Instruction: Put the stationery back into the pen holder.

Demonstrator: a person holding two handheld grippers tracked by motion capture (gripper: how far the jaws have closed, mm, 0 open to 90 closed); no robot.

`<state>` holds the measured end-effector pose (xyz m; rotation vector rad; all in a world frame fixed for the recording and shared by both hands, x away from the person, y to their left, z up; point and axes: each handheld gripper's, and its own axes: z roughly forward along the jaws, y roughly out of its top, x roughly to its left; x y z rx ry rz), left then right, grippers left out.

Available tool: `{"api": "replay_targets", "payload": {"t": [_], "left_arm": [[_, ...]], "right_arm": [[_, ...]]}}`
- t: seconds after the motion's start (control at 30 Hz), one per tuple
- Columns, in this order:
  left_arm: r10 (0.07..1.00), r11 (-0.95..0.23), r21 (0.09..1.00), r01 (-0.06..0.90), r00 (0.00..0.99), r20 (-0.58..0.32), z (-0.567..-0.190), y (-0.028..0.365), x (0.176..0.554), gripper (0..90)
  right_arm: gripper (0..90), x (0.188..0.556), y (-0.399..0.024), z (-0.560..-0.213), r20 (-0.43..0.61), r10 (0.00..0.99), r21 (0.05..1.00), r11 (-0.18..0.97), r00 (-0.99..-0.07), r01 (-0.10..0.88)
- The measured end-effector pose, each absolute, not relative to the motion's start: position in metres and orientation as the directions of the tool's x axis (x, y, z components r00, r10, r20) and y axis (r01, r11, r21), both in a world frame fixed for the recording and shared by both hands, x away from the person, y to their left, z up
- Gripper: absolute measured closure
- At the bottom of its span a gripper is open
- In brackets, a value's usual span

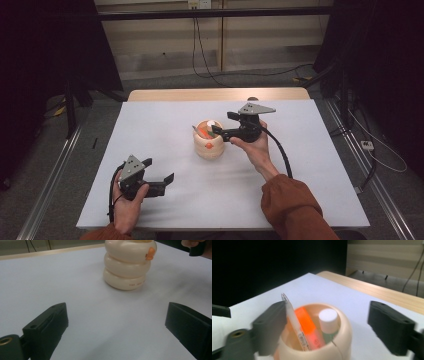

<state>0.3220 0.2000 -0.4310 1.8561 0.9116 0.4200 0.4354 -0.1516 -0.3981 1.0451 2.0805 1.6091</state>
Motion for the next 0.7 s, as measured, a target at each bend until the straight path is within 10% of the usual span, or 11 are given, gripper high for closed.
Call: {"api": "replay_targets", "payload": {"t": [0.7], "left_arm": [[0.747,-0.222,0.890,0.397,0.656,-0.106,-0.428,0.201,0.320,4.5]], "right_arm": [[5.6,0.393,-0.179,-0.401,0.123,0.808,0.925,0.117,-0.576,0.362]]}}
